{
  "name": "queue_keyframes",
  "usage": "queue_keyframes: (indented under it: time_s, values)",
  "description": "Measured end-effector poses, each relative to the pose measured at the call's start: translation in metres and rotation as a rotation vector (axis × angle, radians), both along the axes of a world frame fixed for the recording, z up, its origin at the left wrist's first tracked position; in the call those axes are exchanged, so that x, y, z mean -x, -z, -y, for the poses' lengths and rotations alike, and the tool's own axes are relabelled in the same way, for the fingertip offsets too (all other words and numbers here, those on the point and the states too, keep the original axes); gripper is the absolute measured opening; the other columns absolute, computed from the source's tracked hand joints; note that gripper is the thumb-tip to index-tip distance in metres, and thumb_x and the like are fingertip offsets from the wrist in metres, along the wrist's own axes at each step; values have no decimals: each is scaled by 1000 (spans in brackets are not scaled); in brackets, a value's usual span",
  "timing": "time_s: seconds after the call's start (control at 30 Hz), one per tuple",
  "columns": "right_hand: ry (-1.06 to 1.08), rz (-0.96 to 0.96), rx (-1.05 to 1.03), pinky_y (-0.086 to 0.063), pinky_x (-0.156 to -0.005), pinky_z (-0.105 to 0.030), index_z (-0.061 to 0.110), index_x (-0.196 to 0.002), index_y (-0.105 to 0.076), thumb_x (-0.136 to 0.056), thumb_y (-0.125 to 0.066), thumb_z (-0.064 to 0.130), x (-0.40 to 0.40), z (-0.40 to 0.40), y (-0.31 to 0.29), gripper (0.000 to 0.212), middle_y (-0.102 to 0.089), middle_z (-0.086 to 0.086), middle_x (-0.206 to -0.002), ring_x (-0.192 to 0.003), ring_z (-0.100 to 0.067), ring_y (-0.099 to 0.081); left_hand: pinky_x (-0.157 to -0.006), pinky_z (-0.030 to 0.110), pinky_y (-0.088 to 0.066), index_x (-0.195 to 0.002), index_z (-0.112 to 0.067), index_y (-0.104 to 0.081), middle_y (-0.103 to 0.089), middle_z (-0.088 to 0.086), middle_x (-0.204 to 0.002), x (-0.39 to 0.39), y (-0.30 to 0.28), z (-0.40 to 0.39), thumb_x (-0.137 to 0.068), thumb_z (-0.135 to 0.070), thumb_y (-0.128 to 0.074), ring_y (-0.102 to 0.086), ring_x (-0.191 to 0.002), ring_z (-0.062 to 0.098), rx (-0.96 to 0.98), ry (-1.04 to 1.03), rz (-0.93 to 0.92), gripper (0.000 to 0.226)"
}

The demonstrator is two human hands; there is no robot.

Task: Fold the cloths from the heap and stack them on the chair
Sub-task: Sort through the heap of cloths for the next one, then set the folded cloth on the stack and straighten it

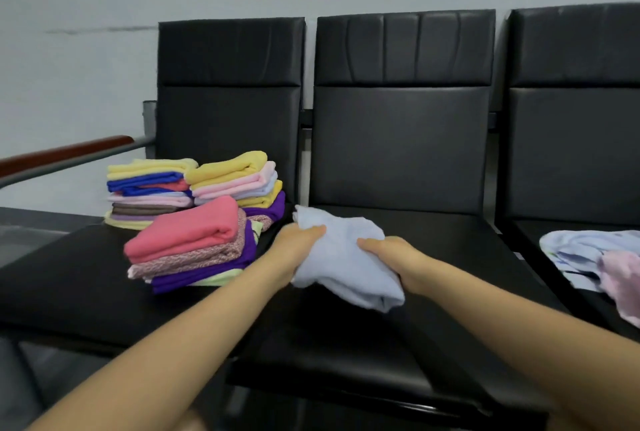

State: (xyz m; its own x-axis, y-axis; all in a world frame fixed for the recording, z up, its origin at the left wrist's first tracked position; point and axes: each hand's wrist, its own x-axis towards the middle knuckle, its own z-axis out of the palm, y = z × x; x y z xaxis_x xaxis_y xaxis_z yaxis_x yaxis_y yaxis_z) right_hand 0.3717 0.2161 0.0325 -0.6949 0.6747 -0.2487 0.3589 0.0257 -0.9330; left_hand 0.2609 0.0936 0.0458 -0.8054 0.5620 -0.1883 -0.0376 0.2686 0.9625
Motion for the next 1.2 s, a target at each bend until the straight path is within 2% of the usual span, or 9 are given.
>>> queue_keyframes:
  time_s: [0.13,0.23,0.33,0.47,0.53,0.7,0.87,0.97,1.2]
  values:
    - [4,-178,82,-51,-84,-36,4,-116,-58,-90,-65,29,63,27,-45,36,-65,-13,-106,-94,-27,-63,-91,32,-37,-135,-1,-48,-54,14,-121,54,-53,39,-98,-41,-48,-51,-113,32,-77,-342,-143,54]
    - [-73,-275,100,-53,-85,-39,6,-110,-57,-90,-64,24,112,56,-79,27,-64,-12,-103,-93,-28,-62,-73,29,-38,-115,-11,-60,-58,7,-105,104,-84,82,-95,-31,-55,-52,-90,23,-7,-238,-405,29]
    - [-134,-324,21,-54,-91,-42,5,-105,-60,-85,-66,23,168,84,-88,27,-64,-15,-108,-98,-29,-64,-69,29,-38,-107,-10,-63,-60,5,-103,161,-95,123,-90,-28,-61,-54,-89,24,110,-343,-597,24]
    - [-225,-146,-211,-53,-87,-37,5,-108,-62,-84,-61,16,220,98,-43,26,-61,-14,-110,-101,-28,-61,-94,37,-45,-133,-12,-52,-58,10,-128,202,-48,143,-87,-44,-59,-54,-117,32,461,-240,-739,56]
    - [-269,39,-258,-51,-89,-37,5,-119,-60,-90,-58,20,227,100,-10,34,-61,-14,-113,-101,-27,-59,-101,35,-39,-136,-14,-53,-52,11,-140,208,-8,144,-95,-45,-51,-49,-126,30,622,-77,-730,52]
    - [-268,-42,-151,-36,-51,-24,11,-86,-55,-94,-54,27,207,88,7,18,-53,-6,-74,-61,-18,-48,-92,33,-42,-122,-18,-66,-62,6,-129,202,15,134,-97,-45,-46,-56,-116,26,576,-78,-827,42]
    - [-254,-128,-134,-32,-49,-22,12,-88,-57,-98,-53,27,146,60,-15,19,-49,-3,-71,-53,-12,-41,-73,35,-45,-88,-13,-71,-69,9,-93,159,-25,113,-97,-41,-46,-60,-89,26,540,-129,-959,38]
    - [-193,-116,-153,-37,-51,-21,14,-100,-60,-98,-53,27,94,35,-17,16,-58,-2,-78,-56,-10,-48,-55,28,-35,-60,-12,-55,-55,1,-59,115,-31,81,-98,-33,-44,-52,-64,20,405,-94,-860,45]
    - [177,-150,-163,-32,-45,-20,13,-90,-65,-99,-52,26,-63,-61,-10,21,-49,3,-63,-49,-9,-42,-54,21,-40,-77,-18,-62,-57,-4,-69,-30,-20,-59,-100,-33,-45,-48,-56,10,31,134,-208,32]
